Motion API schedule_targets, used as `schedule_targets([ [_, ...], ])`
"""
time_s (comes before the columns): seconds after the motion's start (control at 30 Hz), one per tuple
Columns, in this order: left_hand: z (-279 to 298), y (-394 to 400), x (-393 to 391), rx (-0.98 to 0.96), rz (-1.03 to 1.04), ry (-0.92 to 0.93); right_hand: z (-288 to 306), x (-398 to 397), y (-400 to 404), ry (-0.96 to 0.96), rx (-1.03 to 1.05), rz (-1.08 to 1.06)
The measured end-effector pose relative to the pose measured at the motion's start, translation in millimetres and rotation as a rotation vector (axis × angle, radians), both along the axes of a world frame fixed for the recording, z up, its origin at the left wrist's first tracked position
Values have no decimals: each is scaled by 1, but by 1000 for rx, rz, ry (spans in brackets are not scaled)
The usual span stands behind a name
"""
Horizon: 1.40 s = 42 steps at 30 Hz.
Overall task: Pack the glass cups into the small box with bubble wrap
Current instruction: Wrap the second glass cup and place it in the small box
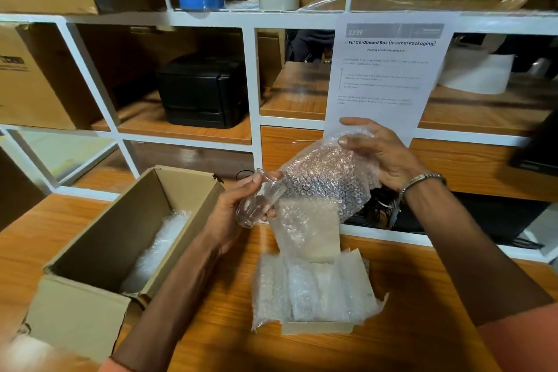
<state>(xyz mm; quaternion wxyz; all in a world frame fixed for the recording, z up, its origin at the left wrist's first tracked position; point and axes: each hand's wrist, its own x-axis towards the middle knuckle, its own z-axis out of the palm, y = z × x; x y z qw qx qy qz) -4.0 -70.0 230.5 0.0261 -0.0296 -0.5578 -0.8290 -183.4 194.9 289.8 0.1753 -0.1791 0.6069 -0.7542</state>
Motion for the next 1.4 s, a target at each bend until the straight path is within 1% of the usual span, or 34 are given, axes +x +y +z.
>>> schedule_targets([
  [0.07, -2, 5, 0, -70, 81, 7, -4, 2, -4, -48, -36, -4],
  [0.13, -4, 9, -1, -126, 200, 10, -9, 6, -10, -81, -18, -8],
  [0.23, -6, 10, -5, -125, 335, -10, -12, 13, -18, -68, 45, -41],
  [0.37, -6, 33, -6, 23, 302, -3, -15, 36, -41, -135, -4, 5],
  [0.43, -3, 54, -10, 130, 338, -12, -22, 52, -59, -118, -15, 54],
  [0.5, -2, 68, -16, 257, 399, -45, -29, 61, -71, -99, -30, 50],
  [0.57, -2, 72, -22, 328, 415, -63, -37, 65, -73, -195, -132, 58],
  [0.7, 4, 67, -22, 344, 430, -77, -44, 82, -64, -465, -456, 119],
  [0.8, 5, 72, -14, 358, 349, -38, -58, 92, -60, -527, -579, 131],
  [0.87, 1, 75, -9, 388, 315, -20, -64, 94, -60, -492, -534, 135],
  [0.93, -4, 76, -5, 391, 303, -33, -70, 97, -62, -373, -419, 115],
  [1.0, -8, 76, -2, 355, 316, -51, -72, 105, -67, -280, -298, 70],
  [1.07, -12, 74, -1, 282, 363, -68, -74, 114, -73, -237, -200, 53],
  [1.13, -15, 74, 0, 240, 401, -84, -77, 119, -77, -217, -130, 46],
  [1.23, -13, 81, 5, 220, 386, -100, -77, 125, -79, -218, -65, 39],
  [1.33, -16, 82, 8, 238, 340, -122, -75, 125, -81, -236, -65, 79],
  [1.4, -20, 80, 9, 233, 308, -177, -75, 124, -81, -243, -64, 115],
])
